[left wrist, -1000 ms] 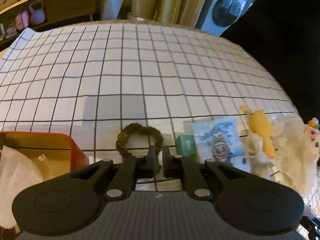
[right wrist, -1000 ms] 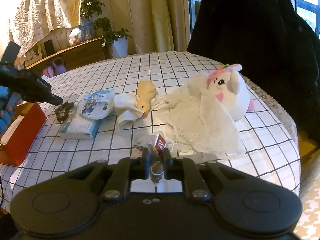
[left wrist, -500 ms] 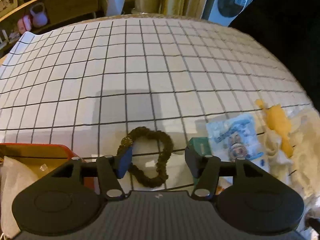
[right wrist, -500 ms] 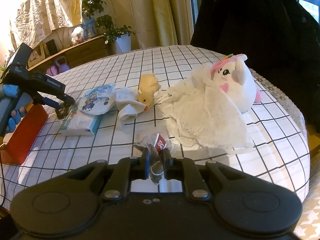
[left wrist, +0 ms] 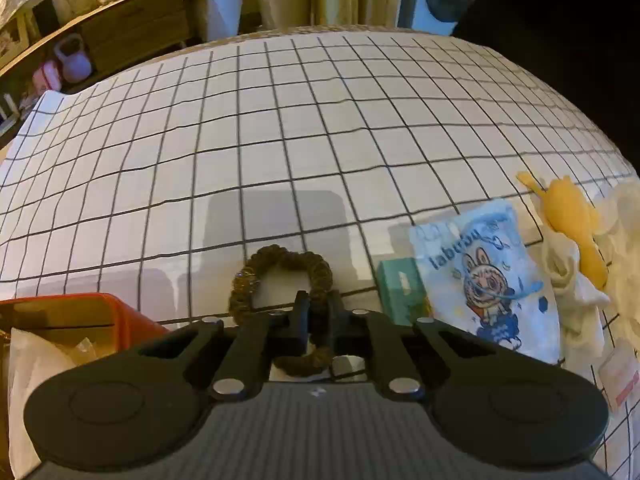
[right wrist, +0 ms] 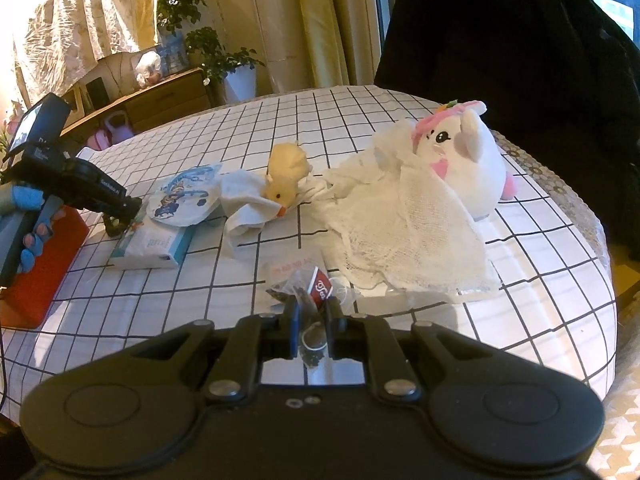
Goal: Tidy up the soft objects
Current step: 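Lift the scrunchie with the left tool while the right tool lifts the tea bag, then lower the scrunchie and tea bag into the tin box and open both tools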
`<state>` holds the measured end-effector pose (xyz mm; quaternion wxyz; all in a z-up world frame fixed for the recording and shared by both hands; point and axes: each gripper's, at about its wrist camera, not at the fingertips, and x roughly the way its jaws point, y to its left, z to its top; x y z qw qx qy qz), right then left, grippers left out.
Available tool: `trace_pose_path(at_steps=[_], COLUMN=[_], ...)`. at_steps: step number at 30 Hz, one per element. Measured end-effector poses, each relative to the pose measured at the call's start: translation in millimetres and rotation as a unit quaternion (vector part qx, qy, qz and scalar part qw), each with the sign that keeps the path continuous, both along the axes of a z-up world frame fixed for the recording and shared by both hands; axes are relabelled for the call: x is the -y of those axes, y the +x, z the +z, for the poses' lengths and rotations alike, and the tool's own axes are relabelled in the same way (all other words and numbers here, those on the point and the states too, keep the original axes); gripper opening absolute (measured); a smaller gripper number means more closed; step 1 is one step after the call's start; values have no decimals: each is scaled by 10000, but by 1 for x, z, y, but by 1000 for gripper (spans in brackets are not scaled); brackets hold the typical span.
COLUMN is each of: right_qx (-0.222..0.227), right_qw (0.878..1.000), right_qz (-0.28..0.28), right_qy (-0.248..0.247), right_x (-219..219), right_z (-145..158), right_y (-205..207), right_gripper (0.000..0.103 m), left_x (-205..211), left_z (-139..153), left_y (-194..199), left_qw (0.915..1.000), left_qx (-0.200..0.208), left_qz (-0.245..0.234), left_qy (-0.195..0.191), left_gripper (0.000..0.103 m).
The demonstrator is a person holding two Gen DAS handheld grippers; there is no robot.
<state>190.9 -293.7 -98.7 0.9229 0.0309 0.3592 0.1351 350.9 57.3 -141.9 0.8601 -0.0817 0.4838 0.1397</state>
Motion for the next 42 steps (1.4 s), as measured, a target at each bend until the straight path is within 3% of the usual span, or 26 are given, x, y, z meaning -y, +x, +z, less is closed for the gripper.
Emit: trace_pose_path(at_steps=[12,20,30,42], right_qx=[156,373,643,694], right_qw=[9998,9990,9956,9867], right_qz=[-13,163,624,1448], right_qy=[96,175,260,244], right_x=[-3,-21,-58,-136], right_z=[22,54,93,112], right_y=[-14,-35,-58,-62], right_gripper=[11,11,11,10], left_x=[-35,-42,-60,-93], left_z=[53,89,128,149], left_y=[-47,-86,-131,-180], left_qw=[9945,9902,9876,9904], left_qx=[678,938,1051,980], left_qz=[99,-152,-283,-329], left_qy=[-788,-1025,-1128,-918], left_gripper=[7,7,8,8])
